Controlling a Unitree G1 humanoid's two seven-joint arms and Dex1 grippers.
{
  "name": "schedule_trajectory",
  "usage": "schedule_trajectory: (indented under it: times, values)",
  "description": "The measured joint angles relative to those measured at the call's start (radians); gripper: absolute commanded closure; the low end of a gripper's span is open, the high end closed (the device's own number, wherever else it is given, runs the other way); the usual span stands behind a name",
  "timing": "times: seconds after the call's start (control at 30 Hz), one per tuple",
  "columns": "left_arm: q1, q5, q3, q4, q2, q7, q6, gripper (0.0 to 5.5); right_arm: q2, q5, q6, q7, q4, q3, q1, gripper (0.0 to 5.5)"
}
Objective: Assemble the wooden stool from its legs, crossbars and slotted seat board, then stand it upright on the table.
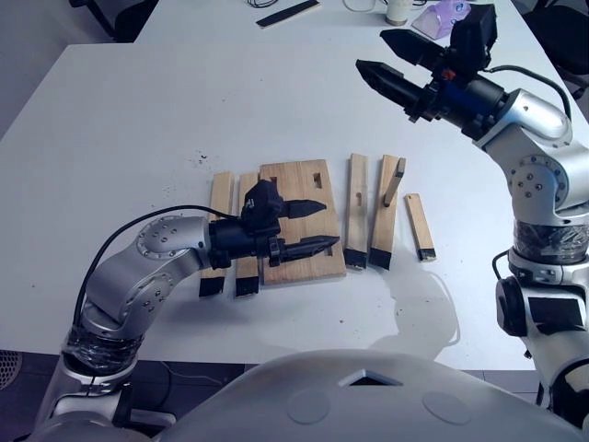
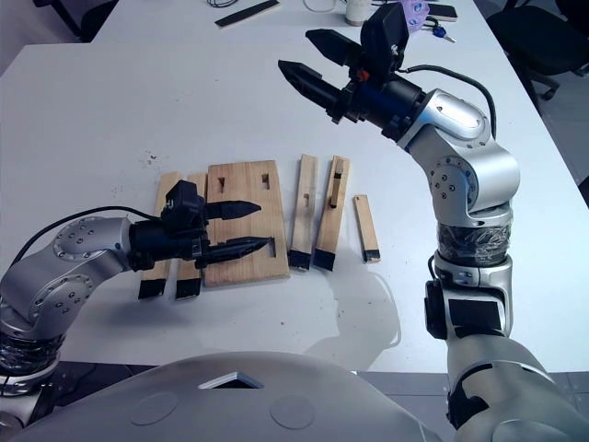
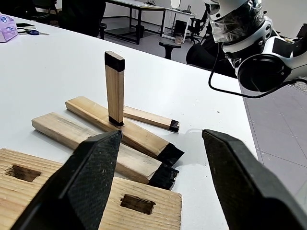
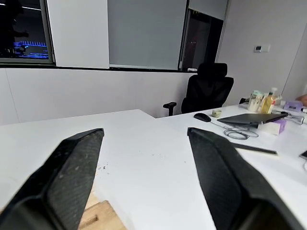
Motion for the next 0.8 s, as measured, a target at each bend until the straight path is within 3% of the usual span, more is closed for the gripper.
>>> schedule_trajectory:
  times: [0.17, 0.3, 0.43, 0.6, 0.7, 0.8]
  values:
    - [-0.002, 0.001, -0.003, 0.007, -0.002, -0.002, 0.000, 2.41, 0.027, -0.167, -0.179, 0.021, 0.111, 0.134, 0.176, 2.30]
    - [-0.011, 0.001, -0.008, 0.013, -0.001, -0.008, 0.001, 2.41, 0.058, -0.201, -0.296, 0.016, 0.155, 0.141, 0.198, 2.30]
    - [-0.015, 0.000, -0.007, 0.020, 0.005, -0.011, 0.002, 2.41, 0.061, -0.066, -0.128, -0.053, 0.046, 0.027, 0.217, 2.30]
    - [0.005, 0.000, 0.001, 0.016, -0.012, 0.018, 0.001, 2.41, 0.017, 0.236, 0.076, -0.123, -0.309, -0.093, 0.198, 2.30]
    - [0.032, 0.005, 0.008, 0.019, -0.018, 0.030, -0.004, 2.41, -0.089, 0.179, 0.087, -0.042, -0.447, 0.007, 0.374, 2.30]
    - [0.041, 0.032, 0.018, 0.037, -0.018, 0.038, -0.020, 2.41, -0.188, -0.055, -0.048, 0.019, -0.389, 0.138, 0.600, 2.30]
